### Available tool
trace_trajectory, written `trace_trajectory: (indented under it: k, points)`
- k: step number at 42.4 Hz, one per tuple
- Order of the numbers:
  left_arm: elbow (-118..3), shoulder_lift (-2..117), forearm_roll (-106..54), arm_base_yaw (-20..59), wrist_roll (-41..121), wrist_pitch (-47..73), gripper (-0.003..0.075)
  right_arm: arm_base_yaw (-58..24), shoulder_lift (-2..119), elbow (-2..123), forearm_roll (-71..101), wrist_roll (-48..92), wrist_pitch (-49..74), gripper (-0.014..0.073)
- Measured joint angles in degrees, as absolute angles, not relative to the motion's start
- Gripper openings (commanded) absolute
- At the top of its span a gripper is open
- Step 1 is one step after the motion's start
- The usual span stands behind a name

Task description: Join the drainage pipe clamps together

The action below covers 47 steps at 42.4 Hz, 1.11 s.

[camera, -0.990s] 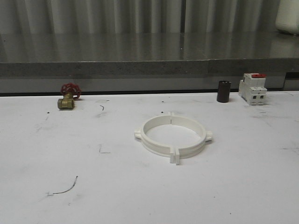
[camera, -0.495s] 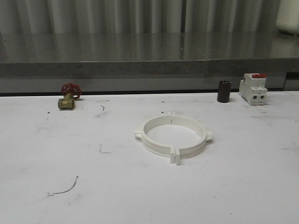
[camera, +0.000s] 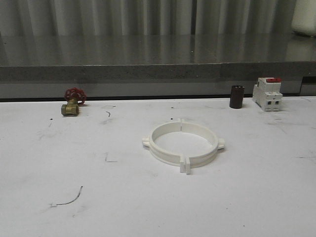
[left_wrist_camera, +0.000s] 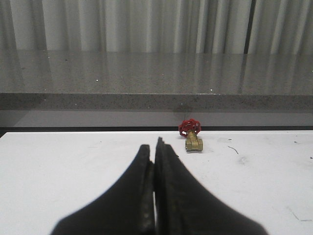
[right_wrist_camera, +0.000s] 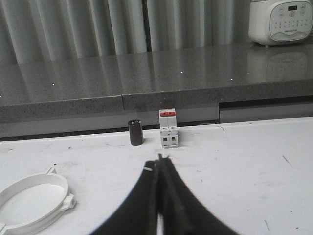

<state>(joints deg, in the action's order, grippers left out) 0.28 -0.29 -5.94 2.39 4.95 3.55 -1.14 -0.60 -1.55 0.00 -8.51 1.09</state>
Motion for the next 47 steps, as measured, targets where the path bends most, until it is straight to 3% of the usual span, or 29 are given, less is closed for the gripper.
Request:
trace_trajectory:
  k: [18,47]
  points:
    - [0.28,-0.29,-5.94,2.39,4.87,3.55,-0.002,-2.29,-0.6,-1.55,5.27,-1.3,0.0,-0.0067]
    - [0.28,-0.29,-5.94,2.39,4.87,3.55,-0.002,-2.29,-0.6,-1.55,4.92,-0.65,0.0,-0.0067]
